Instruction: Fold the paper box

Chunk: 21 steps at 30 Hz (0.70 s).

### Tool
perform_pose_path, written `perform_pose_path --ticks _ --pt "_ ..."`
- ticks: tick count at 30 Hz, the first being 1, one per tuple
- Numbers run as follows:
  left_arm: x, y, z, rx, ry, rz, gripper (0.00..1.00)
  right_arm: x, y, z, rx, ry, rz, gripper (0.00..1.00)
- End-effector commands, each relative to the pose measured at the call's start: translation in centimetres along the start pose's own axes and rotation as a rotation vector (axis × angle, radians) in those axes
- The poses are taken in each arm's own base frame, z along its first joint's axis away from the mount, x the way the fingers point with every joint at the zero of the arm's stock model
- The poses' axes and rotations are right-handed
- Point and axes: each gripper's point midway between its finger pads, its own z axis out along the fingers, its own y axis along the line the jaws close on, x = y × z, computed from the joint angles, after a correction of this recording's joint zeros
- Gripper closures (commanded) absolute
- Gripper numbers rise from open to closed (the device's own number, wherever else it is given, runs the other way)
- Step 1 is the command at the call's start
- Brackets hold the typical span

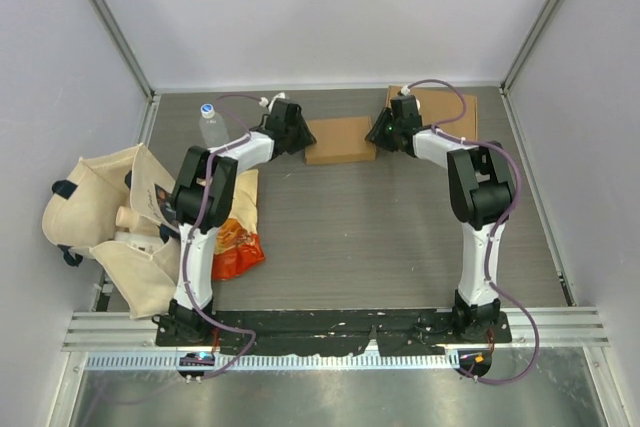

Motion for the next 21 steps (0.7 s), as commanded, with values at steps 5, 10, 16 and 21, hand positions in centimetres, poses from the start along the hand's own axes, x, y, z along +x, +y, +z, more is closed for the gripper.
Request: perform_pose_path --ticks 5,10,16,21 --pt "-1.6 -4.7 2.5 0.135 0.021 0.098 0.59 -1.0 4.3 1.8 -0.091 0.016 -0.079 0.59" --pt "-4.0 -3.2 2.8 0.103 -0.011 0.089 0.53 -1.1 5.3 1.1 -0.121 0.009 -0.085 0.53" --pt "-5.6 -4.4 -1.0 0.130 -0.034 0.126 0.28 -3.4 4.6 -3.1 -0.019 -0.039 -0.165 0.32" --pt "-8.6 -5.6 -7.5 0.096 -0.118 0.203 0.21 -6.5 2.5 -10.8 0.181 -0.116 -0.239 0.23"
